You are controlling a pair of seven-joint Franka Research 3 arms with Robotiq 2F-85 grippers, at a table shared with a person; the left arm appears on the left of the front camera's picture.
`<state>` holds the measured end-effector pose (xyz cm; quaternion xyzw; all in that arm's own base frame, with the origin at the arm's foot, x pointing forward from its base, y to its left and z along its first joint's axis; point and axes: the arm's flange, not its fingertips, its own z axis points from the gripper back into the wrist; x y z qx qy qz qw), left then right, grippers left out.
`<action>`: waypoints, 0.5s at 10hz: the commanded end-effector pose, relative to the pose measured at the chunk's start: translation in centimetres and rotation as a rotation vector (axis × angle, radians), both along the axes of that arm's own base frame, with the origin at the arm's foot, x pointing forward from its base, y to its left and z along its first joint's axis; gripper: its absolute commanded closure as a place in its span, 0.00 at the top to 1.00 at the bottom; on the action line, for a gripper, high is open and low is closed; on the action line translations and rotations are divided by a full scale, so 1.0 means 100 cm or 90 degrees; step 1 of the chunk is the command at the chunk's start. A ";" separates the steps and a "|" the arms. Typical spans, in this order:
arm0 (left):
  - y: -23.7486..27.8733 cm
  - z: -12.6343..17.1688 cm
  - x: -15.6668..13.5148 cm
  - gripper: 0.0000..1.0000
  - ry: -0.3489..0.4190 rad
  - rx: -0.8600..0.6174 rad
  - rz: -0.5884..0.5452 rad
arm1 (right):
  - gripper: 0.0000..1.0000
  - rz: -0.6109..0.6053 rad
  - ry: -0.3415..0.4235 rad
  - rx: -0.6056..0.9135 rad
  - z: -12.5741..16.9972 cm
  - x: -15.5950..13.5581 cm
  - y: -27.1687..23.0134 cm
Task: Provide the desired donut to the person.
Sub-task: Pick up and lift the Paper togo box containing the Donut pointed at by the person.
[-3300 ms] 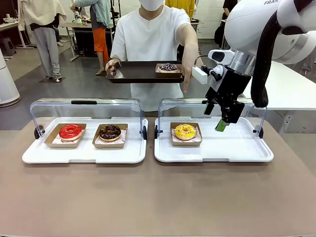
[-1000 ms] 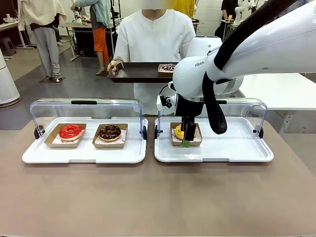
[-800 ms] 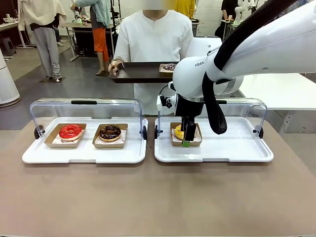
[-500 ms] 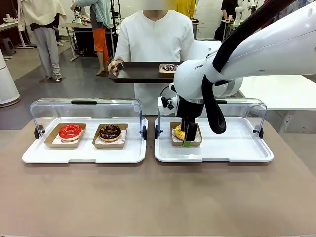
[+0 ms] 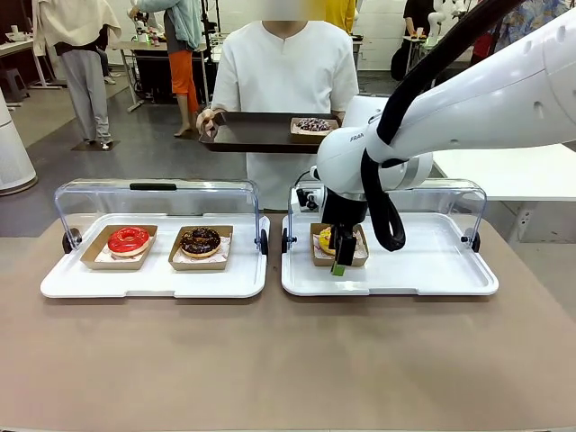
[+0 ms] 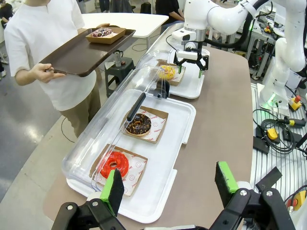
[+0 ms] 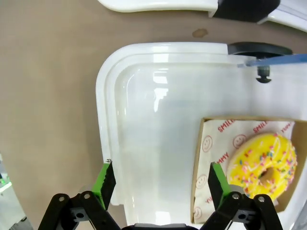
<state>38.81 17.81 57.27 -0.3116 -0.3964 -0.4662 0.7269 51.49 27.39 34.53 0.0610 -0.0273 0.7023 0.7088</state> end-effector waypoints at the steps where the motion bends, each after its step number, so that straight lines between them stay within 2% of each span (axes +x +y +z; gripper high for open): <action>1: 0.000 0.001 -0.001 1.00 -0.001 -0.001 -0.002 | 1.00 -0.002 0.021 0.001 -0.004 0.008 0.006; 5: 0.000 0.001 -0.001 1.00 -0.001 -0.001 -0.002 | 1.00 -0.038 0.007 -0.005 -0.014 0.017 0.003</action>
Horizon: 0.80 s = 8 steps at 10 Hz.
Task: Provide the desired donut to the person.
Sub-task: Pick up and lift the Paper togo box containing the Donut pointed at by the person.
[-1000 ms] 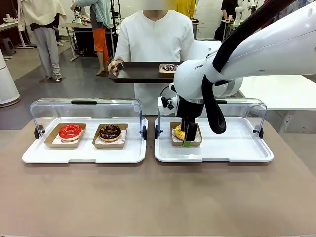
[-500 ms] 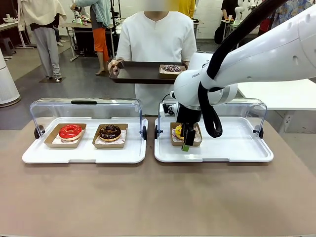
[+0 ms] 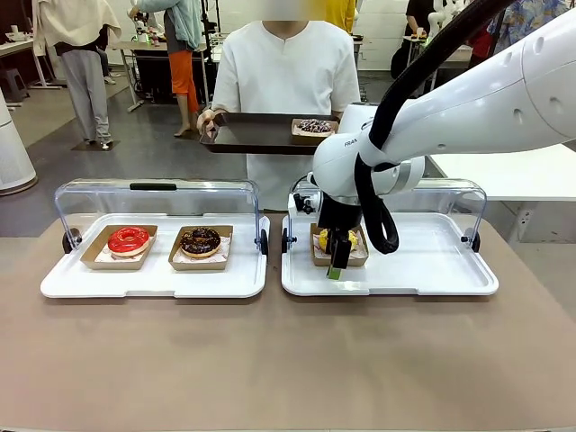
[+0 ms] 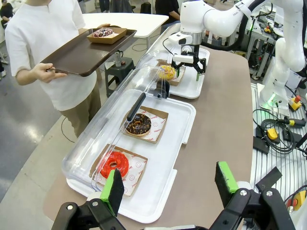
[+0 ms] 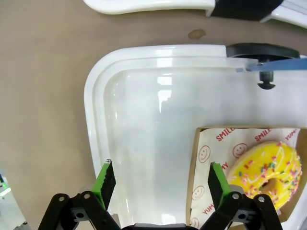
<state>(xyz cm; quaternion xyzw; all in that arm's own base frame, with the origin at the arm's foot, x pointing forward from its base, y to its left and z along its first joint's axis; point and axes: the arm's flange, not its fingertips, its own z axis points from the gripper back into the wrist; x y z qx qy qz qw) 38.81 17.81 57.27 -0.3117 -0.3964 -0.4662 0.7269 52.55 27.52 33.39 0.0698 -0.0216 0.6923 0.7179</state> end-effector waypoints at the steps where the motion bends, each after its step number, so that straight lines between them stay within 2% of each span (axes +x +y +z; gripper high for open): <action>1: 0.000 0.001 -0.001 1.00 -0.001 -0.001 -0.002 | 1.00 -0.025 -0.009 -0.008 -0.004 0.008 0.001; 8: 0.000 0.001 -0.001 1.00 -0.001 -0.001 -0.002 | 1.00 -0.037 0.005 -0.018 -0.025 0.017 -0.001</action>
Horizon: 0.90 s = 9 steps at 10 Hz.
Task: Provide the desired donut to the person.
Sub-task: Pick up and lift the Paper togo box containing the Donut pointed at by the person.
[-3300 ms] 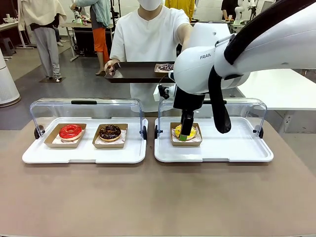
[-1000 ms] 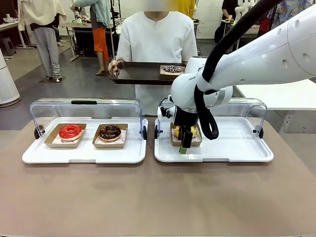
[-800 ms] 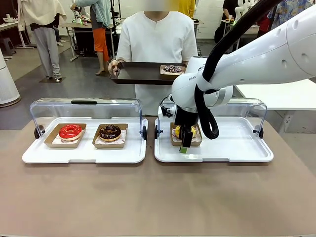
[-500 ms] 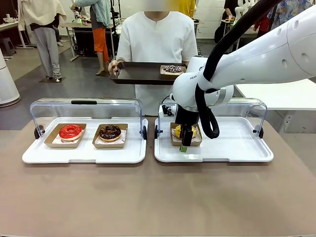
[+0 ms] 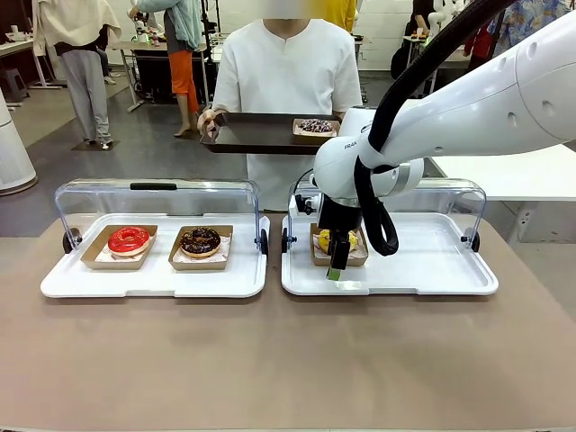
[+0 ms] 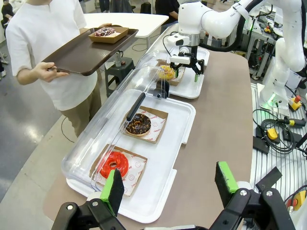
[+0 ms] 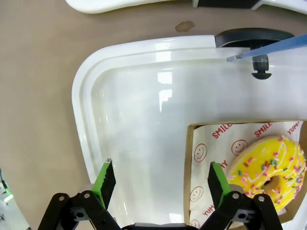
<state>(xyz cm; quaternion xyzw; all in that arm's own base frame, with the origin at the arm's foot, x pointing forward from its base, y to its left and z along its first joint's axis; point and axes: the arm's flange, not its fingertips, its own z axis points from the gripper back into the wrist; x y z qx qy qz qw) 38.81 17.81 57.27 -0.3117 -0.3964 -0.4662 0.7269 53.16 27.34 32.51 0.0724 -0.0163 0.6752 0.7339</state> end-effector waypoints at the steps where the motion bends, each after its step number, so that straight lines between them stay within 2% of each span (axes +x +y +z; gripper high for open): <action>1: 0.000 0.001 -0.001 1.00 -0.001 -0.001 -0.002 | 0.59 0.000 -0.007 -0.015 -0.016 0.011 0.001; 2: 0.000 0.001 -0.001 1.00 -0.001 -0.001 -0.002 | 0.41 0.000 -0.007 -0.015 -0.015 0.010 0.001; 3: 0.000 0.001 -0.001 1.00 -0.001 -0.001 -0.002 | 0.00 -0.002 -0.007 -0.012 -0.015 0.010 0.001; 5: 0.000 0.001 -0.001 1.00 -0.001 -0.001 -0.002 | 0.00 -0.005 -0.006 -0.009 -0.016 0.011 0.000; 6: 0.000 0.001 -0.001 1.00 -0.001 -0.001 -0.002 | 0.13 -0.005 -0.005 -0.008 -0.016 0.011 0.000; 7: 0.000 0.001 -0.001 1.00 -0.001 -0.001 -0.002 | 0.03 -0.005 -0.006 -0.007 -0.016 0.010 0.000; 9: 0.000 0.001 -0.001 1.00 -0.001 -0.001 -0.002 | 0.00 -0.007 -0.005 -0.007 -0.016 0.011 0.000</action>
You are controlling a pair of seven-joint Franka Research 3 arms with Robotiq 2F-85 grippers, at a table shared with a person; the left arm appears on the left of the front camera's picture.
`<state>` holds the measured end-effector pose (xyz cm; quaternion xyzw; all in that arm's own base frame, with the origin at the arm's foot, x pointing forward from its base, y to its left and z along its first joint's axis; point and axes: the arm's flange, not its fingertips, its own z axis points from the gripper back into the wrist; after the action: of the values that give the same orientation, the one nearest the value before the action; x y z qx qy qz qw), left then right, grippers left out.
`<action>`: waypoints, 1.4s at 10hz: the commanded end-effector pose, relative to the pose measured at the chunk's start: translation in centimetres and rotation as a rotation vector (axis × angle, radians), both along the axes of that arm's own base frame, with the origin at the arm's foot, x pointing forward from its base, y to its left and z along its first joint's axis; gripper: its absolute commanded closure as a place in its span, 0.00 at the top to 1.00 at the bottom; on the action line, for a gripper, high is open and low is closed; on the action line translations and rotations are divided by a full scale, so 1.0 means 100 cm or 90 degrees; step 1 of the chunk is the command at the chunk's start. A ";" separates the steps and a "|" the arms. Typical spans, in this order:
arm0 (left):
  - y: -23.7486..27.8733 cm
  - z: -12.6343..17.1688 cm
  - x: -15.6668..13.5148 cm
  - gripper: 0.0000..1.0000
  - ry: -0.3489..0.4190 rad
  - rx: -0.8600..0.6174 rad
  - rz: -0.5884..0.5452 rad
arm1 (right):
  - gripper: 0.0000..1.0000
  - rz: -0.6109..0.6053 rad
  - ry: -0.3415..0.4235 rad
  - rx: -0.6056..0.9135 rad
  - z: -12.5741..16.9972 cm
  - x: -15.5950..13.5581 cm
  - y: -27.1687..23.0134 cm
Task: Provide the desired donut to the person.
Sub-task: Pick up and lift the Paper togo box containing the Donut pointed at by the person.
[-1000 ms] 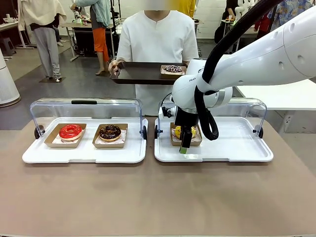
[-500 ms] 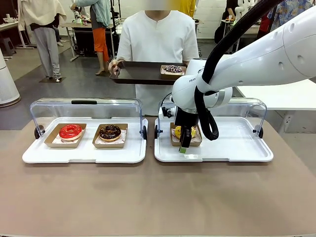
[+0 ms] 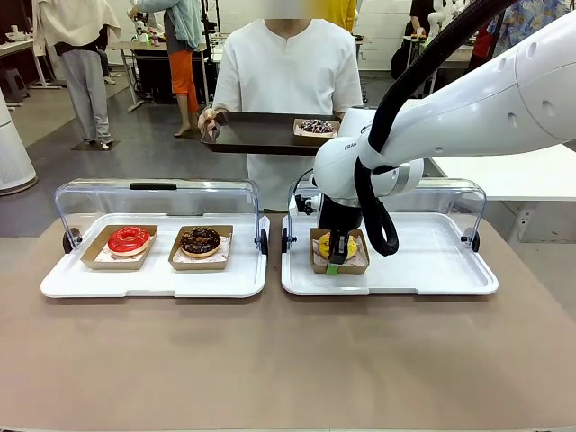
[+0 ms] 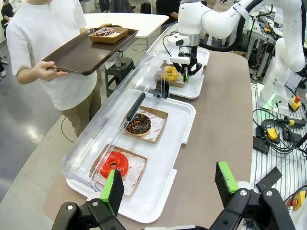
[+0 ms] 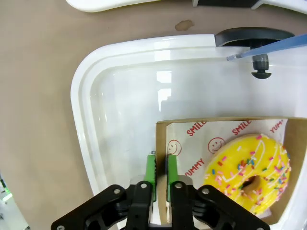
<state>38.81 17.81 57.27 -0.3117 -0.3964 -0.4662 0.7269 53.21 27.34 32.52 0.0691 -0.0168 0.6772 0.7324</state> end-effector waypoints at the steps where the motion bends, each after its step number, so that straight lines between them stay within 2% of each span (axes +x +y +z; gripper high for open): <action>1: 0.000 0.001 -0.001 1.00 -0.001 -0.001 -0.002 | 0.00 -0.010 -0.001 -0.004 -0.016 0.010 0.000; 5: 0.000 0.001 -0.001 1.00 -0.001 -0.001 -0.002 | 0.00 -0.011 -0.005 -0.006 -0.010 0.006 -0.001; 10: 0.000 0.001 -0.001 1.00 -0.001 -0.001 -0.002 | 0.00 0.004 -0.021 -0.080 0.073 -0.063 0.004; 13: 0.000 0.001 -0.001 1.00 -0.001 -0.001 -0.002 | 0.00 0.030 0.022 -0.095 0.111 -0.108 0.008; 14: 0.000 0.001 -0.001 1.00 -0.001 -0.001 -0.002 | 0.00 0.046 0.010 -0.089 0.124 -0.126 0.010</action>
<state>38.82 17.81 57.25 -0.3119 -0.3962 -0.4661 0.7270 42.13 28.45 44.43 0.0204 0.0471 0.6992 0.7131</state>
